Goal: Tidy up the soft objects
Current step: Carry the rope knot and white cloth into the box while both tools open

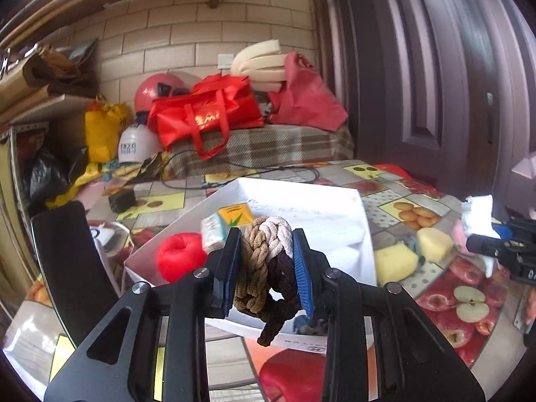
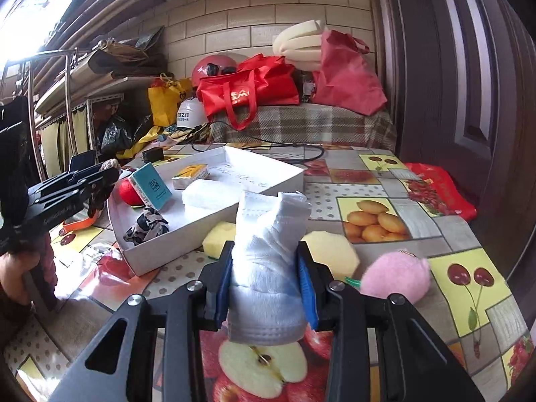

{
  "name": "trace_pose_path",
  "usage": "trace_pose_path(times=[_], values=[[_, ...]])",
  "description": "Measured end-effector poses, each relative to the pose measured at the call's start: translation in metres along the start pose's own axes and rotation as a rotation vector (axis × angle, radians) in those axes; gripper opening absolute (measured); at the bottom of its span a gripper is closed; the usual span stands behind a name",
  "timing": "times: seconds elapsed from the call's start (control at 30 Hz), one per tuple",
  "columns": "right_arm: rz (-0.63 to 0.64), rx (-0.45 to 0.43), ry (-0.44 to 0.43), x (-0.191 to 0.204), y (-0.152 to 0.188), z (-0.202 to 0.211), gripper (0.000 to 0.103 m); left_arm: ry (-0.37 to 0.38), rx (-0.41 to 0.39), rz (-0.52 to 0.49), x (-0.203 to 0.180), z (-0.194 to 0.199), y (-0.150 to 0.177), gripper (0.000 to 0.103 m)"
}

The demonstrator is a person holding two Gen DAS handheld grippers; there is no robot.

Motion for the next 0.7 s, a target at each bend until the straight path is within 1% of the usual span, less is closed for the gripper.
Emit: trace_pose_path(times=[0.17, 0.3, 0.37, 0.5, 0.6, 0.7], values=[[0.043, 0.014, -0.041, 0.027, 0.002, -0.011, 0.035, 0.025, 0.059, 0.031, 0.009, -0.012, 0.007, 0.030], [0.044, 0.037, -0.077, 0.045, 0.001, -0.024, 0.035, 0.047, 0.123, 0.015, 0.003, -0.026, 0.009, 0.030], [0.037, 0.043, -0.088, 0.050, -0.001, -0.031, 0.035, 0.040, 0.148, 0.015, 0.003, -0.031, 0.011, 0.030], [0.023, 0.029, -0.092, 0.060, -0.007, -0.046, 0.035, 0.047, 0.190, 0.030, 0.006, -0.044, 0.013, 0.030], [0.016, 0.021, -0.101, 0.067, -0.013, -0.057, 0.035, 0.039, 0.216, 0.049, 0.013, -0.053, 0.016, 0.030], [-0.008, 0.007, -0.124, 0.074, -0.018, -0.065, 0.035, 0.028, 0.221, 0.072, 0.020, -0.057, 0.017, 0.030]])
Point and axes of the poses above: each gripper's, at about its wrist camera, not at the fingertips, and z roughly against the way its jaws point, x to its left, y to its underside, the point moved 6 cm from there along -z, roughly the way its jaws point, and after that the axes turned 11 degrees about -z, right-handed, at the moved point
